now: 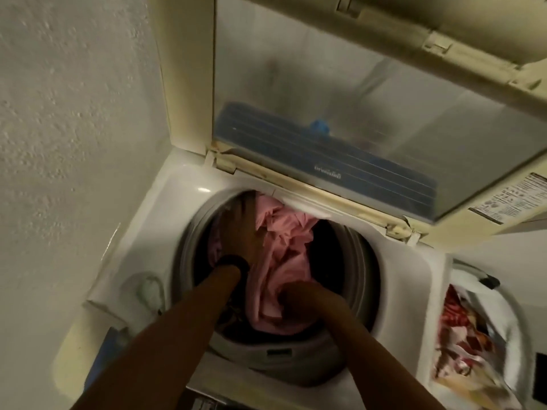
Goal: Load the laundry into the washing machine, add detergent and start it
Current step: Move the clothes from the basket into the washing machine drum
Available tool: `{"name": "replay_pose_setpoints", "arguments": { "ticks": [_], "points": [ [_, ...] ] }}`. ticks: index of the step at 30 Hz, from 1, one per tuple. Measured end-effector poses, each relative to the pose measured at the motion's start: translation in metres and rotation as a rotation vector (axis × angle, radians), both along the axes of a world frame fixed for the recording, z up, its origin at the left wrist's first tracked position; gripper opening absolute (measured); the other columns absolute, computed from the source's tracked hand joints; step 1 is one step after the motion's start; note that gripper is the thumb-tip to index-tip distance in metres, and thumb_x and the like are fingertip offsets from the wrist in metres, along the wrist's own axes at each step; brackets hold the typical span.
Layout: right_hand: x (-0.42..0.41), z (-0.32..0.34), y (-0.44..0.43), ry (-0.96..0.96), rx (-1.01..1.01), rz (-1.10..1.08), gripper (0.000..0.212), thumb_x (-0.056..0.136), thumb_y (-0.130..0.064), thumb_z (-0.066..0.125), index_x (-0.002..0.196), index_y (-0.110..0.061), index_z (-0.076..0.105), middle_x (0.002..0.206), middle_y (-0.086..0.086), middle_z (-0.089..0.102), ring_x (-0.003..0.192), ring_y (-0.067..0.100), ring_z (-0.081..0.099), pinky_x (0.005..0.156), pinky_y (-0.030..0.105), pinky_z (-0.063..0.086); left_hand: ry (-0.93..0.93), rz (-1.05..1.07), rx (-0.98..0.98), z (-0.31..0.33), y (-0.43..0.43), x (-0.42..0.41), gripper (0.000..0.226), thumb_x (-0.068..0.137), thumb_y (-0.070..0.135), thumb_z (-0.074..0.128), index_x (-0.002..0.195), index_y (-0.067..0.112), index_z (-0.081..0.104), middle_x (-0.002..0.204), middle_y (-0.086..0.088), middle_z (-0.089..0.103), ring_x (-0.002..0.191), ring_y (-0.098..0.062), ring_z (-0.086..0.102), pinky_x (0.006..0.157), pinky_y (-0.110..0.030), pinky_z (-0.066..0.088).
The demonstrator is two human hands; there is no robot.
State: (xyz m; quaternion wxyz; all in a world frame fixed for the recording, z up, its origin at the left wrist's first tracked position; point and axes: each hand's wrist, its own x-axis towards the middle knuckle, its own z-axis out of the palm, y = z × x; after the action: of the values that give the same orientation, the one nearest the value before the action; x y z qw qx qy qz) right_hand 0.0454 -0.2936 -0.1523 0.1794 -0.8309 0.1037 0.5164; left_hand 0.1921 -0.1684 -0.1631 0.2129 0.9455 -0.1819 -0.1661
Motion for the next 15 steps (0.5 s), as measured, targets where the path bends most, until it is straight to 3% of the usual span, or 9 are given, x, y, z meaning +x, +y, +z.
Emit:
{"name": "replay_pose_setpoints", "arguments": {
  "ticks": [3, 4, 6, 9, 11, 12, 13, 14, 15],
  "points": [
    [0.034, 0.036, -0.013, -0.389, -0.183, -0.032, 0.037, 0.099, -0.032, 0.055, 0.134, -0.018, 0.058, 0.134, 0.007, 0.059, 0.123, 0.034, 0.058, 0.093, 0.043, 0.049, -0.310, -0.253, -0.043, 0.000, 0.011, -0.019, 0.075, 0.094, 0.057, 0.043, 0.154, 0.013, 0.042, 0.152, -0.021, 0.046, 0.133, -0.039, 0.043, 0.115, -0.053, 0.027],
    [0.042, 0.043, -0.017, -0.514, -0.190, -0.081, 0.034, 0.099, -0.026, 0.054, 0.132, -0.018, 0.059, 0.134, 0.008, 0.059, 0.123, 0.035, 0.056, 0.092, 0.044, 0.050, -0.322, -0.322, -0.027, -0.004, 0.016, -0.021, 0.079, 0.093, 0.062, 0.038, 0.155, 0.013, 0.042, 0.156, -0.020, 0.042, 0.138, -0.037, 0.038, 0.121, -0.050, 0.015],
    [0.057, 0.037, -0.018, -0.640, -0.137, -0.074, 0.061, 0.094, -0.024, 0.064, 0.151, -0.020, 0.043, 0.153, 0.010, 0.043, 0.140, 0.038, 0.040, 0.108, 0.049, 0.043, -0.069, -0.338, 0.009, -0.023, 0.026, -0.017, 0.097, 0.087, 0.076, 0.033, 0.164, 0.018, 0.018, 0.170, -0.016, 0.014, 0.154, -0.035, 0.017, 0.126, -0.041, -0.008],
    [0.061, -0.031, -0.026, -0.451, 0.037, 0.033, 0.110, 0.085, -0.044, 0.078, 0.164, -0.017, 0.006, 0.170, 0.014, 0.007, 0.157, 0.032, 0.006, 0.125, 0.045, 0.018, 0.337, -0.248, 0.131, -0.048, 0.041, -0.020, 0.129, 0.066, 0.093, 0.051, 0.156, 0.041, -0.024, 0.167, -0.006, -0.028, 0.156, -0.034, -0.017, 0.127, -0.056, -0.001],
    [0.051, -0.058, -0.045, -0.264, -0.065, -0.013, 0.094, 0.089, -0.038, 0.076, 0.162, -0.023, 0.020, 0.166, 0.017, 0.019, 0.156, 0.033, 0.015, 0.111, 0.035, 0.039, 0.474, -0.131, 0.185, -0.054, 0.048, -0.016, 0.134, 0.071, 0.084, 0.066, 0.157, 0.037, -0.026, 0.164, -0.002, -0.033, 0.153, -0.031, -0.024, 0.127, -0.054, -0.002],
    [0.049, -0.066, -0.046, -0.221, 0.011, -0.096, 0.073, 0.093, -0.033, 0.073, 0.156, -0.028, 0.037, 0.162, 0.015, 0.030, 0.153, 0.036, 0.023, 0.094, 0.030, 0.050, 0.504, -0.080, 0.210, -0.056, 0.048, -0.011, 0.129, 0.075, 0.082, 0.064, 0.159, 0.034, -0.022, 0.167, -0.004, -0.026, 0.156, -0.032, -0.017, 0.127, -0.052, 0.002],
    [0.049, -0.067, -0.047, -0.212, 0.086, -0.210, 0.056, 0.097, -0.024, 0.068, 0.148, -0.030, 0.047, 0.159, 0.016, 0.038, 0.150, 0.038, 0.030, 0.087, 0.025, 0.052, 0.499, -0.056, 0.249, -0.049, 0.045, -0.004, 0.124, 0.078, 0.083, 0.059, 0.161, 0.032, -0.017, 0.170, -0.007, -0.018, 0.158, -0.034, -0.008, 0.128, -0.051, 0.006],
    [0.051, -0.060, -0.046, -0.164, 0.120, -0.166, 0.049, 0.102, -0.015, 0.058, 0.149, -0.022, 0.044, 0.160, 0.020, 0.037, 0.149, 0.039, 0.032, 0.095, 0.029, 0.049, 0.472, -0.044, 0.302, -0.044, 0.039, 0.003, 0.118, 0.081, 0.086, 0.051, 0.163, 0.029, -0.012, 0.171, -0.010, -0.012, 0.158, -0.037, -0.002, 0.127, -0.051, 0.009],
    [0.049, -0.054, -0.047, -0.100, 0.113, -0.146, 0.048, 0.107, -0.009, 0.047, 0.153, -0.010, 0.033, 0.162, 0.023, 0.030, 0.150, 0.039, 0.028, 0.110, 0.032, 0.036, 0.440, -0.047, 0.356, -0.039, 0.031, 0.008, 0.112, 0.086, 0.085, 0.044, 0.164, 0.023, -0.007, 0.172, -0.014, -0.007, 0.157, -0.038, 0.003, 0.127, -0.050, 0.011]
  ]
}}
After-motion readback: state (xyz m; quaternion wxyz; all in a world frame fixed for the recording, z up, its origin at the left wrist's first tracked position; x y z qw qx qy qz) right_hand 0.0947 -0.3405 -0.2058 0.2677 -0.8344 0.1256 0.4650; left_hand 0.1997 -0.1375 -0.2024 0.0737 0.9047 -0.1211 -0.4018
